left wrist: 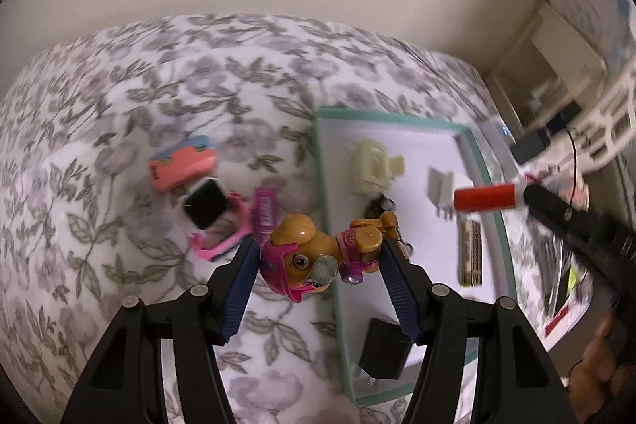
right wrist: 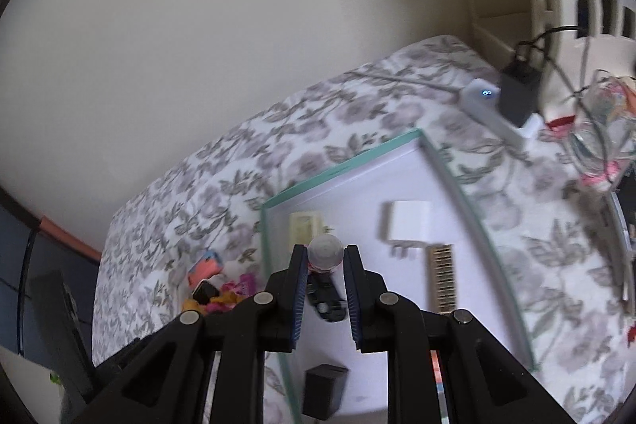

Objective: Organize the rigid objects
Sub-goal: 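Carry the toy dog and red marker over the tray with both tools, then release the toy dog with left tool while right tool releases the marker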

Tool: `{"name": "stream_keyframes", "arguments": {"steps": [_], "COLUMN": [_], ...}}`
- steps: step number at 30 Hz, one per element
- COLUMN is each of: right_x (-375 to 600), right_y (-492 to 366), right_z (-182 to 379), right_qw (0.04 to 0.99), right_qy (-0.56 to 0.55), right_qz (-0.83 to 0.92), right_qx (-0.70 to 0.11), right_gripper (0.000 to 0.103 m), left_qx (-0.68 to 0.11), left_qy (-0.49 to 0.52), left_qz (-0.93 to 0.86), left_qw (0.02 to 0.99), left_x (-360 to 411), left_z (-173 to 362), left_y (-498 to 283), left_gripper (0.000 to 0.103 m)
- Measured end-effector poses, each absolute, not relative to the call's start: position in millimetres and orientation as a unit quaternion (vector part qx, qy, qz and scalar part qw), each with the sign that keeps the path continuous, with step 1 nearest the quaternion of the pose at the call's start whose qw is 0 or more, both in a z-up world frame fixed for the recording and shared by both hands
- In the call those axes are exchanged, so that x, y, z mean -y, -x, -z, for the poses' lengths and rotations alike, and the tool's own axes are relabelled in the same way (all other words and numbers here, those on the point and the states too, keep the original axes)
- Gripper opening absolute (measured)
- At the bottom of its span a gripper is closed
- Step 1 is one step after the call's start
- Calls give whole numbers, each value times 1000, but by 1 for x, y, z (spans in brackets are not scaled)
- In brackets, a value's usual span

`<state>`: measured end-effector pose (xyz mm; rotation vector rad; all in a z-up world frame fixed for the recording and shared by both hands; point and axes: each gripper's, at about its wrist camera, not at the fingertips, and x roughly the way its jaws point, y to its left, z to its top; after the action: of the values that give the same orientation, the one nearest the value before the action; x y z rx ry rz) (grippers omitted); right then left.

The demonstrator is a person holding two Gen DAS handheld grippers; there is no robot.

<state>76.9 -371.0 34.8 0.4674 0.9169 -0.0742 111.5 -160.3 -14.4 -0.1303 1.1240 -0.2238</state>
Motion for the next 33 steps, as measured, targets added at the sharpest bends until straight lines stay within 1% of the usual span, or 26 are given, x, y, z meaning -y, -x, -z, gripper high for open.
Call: {"name": "stream_keyframes", "arguments": {"steps": [4,7,24,33], "right_x": [388,399,399,406], "right_y": [-70,-67,-79,-78], "right_z": [-38,-34,24,31], "right_qw": [868,863,815,806], "right_qy": [-218,-221,-243,-264], "right_qz": [63,71,64,72], "right_qx": [-441,-449,-522,-526], "right_gripper": [20,20,20,20], "left_qx": [-532,-538,-565,-566], "left_qy": [19,5,-23,-22], "left_qz": [122,131,132,136], "left_qw": [838,832,814,813], "left_x": [188,201,220,222], "left_z": [19,26,53,54], "left_y": [-104,-101,-100,-101], "left_gripper": [64,64,64,64]}}
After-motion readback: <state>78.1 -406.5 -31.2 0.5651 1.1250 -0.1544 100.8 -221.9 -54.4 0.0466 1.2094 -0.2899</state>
